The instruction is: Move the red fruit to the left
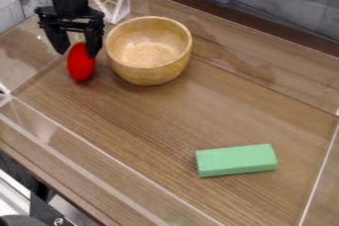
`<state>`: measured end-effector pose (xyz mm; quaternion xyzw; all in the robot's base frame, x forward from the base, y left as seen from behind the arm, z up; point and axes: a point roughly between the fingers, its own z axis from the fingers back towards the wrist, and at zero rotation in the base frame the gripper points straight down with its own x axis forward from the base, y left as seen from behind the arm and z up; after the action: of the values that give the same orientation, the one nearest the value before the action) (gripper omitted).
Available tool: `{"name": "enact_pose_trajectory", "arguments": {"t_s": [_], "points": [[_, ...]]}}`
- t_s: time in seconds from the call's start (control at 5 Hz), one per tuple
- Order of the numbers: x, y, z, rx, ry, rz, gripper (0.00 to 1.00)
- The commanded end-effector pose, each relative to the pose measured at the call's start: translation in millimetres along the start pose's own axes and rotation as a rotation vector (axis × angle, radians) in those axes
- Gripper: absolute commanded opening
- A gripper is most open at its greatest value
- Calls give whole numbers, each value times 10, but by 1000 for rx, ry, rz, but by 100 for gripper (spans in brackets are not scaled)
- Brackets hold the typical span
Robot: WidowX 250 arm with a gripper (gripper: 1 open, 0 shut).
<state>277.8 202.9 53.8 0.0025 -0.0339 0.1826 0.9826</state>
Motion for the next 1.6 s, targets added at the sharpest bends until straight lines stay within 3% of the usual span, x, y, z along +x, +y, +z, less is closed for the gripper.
{"name": "enact_pose_trajectory", "arguments": {"t_s": [0.0, 0.6, 1.0, 1.2, 1.4], "points": [[71, 183, 82, 12, -48, 55, 100], [47, 101, -71, 12, -36, 119, 100], [-67, 178, 42, 3, -29, 89, 100], [-96, 28, -20, -4, -26, 74, 0], [-118, -142, -87, -10, -25, 57, 100]]}}
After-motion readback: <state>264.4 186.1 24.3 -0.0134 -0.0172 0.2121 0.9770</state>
